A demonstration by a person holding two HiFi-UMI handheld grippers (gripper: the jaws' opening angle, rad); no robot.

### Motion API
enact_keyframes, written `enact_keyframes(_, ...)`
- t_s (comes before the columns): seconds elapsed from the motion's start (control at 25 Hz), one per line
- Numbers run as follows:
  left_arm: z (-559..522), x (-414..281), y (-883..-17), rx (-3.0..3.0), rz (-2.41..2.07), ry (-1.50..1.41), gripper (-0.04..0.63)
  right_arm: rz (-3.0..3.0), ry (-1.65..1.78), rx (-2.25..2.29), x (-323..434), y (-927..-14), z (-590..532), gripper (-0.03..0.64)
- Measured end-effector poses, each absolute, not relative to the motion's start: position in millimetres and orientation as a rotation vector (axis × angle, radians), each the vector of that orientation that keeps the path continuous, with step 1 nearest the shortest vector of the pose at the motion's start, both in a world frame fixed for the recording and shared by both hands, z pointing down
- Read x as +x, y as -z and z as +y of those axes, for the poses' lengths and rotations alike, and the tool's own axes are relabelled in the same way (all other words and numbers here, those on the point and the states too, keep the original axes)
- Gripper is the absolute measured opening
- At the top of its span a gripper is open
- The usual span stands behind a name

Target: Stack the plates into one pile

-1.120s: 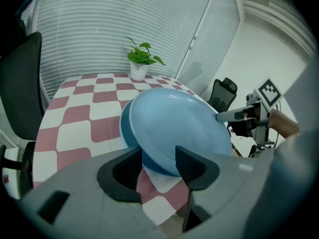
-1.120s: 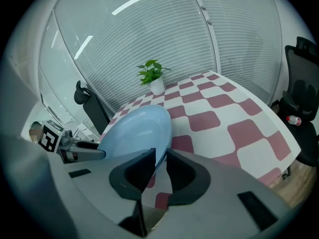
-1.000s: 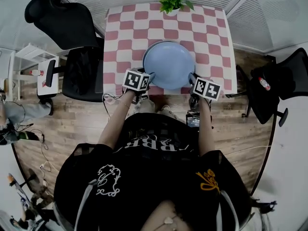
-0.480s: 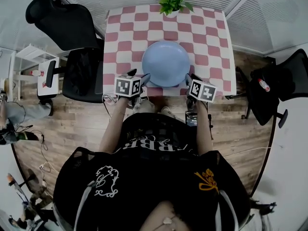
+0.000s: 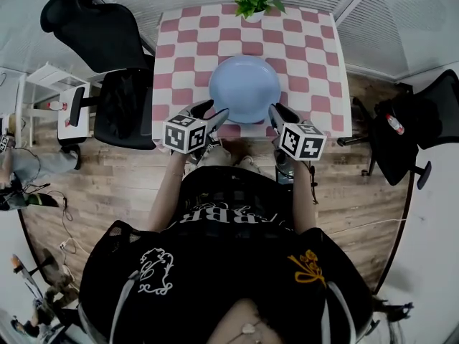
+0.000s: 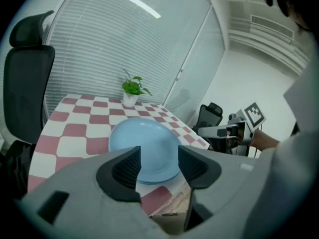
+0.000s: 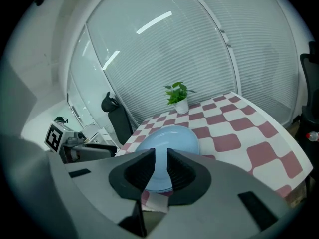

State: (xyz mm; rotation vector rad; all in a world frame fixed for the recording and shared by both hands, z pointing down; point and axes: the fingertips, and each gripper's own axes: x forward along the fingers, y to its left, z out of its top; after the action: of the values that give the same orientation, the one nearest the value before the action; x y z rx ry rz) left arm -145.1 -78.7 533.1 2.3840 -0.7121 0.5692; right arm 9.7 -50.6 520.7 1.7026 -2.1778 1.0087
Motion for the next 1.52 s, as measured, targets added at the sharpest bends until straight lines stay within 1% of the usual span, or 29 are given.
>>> enact_keyframes(0.08,-72,-138,-519,2.452,-0.698,-0.544,0.224,-2.233,-0.969,1.672,0,-512,-45,0.073)
enact_keyframes(0.28,-50,-130,-491,2.551,-0.738,-0.505,0.173,-2.329,-0.911,1.57,-20,-504,-25,0.063)
enact_keyframes(0.56,-27,-127,-457,2.61,-0.795,-0.402,0.117,-2.381,-0.891,1.502,-30,-501,-2,0.057)
enact_keyframes(0.84,-18,-119,-430,2.665,-0.751,-0.308,0.114,-2.386,-0.902,1.524,-35,-502,11,0.055)
enact_keyframes(1.04,-7,-127,-430,2.693,-0.687,-0.335,0.114,-2.377,-0.883,1.562,-48,-500,14,0.055)
enact_keyframes(1.28,10,-170,-429,2.722,-0.625,-0.361,0.114,-2.347,-0.859,1.654,-83,-491,22,0.054)
enact_keyframes(1.52,35,-220,-439,2.741,-0.529,-0.374,0.114,-2.308,-0.84,1.707,-142,-485,52,0.054)
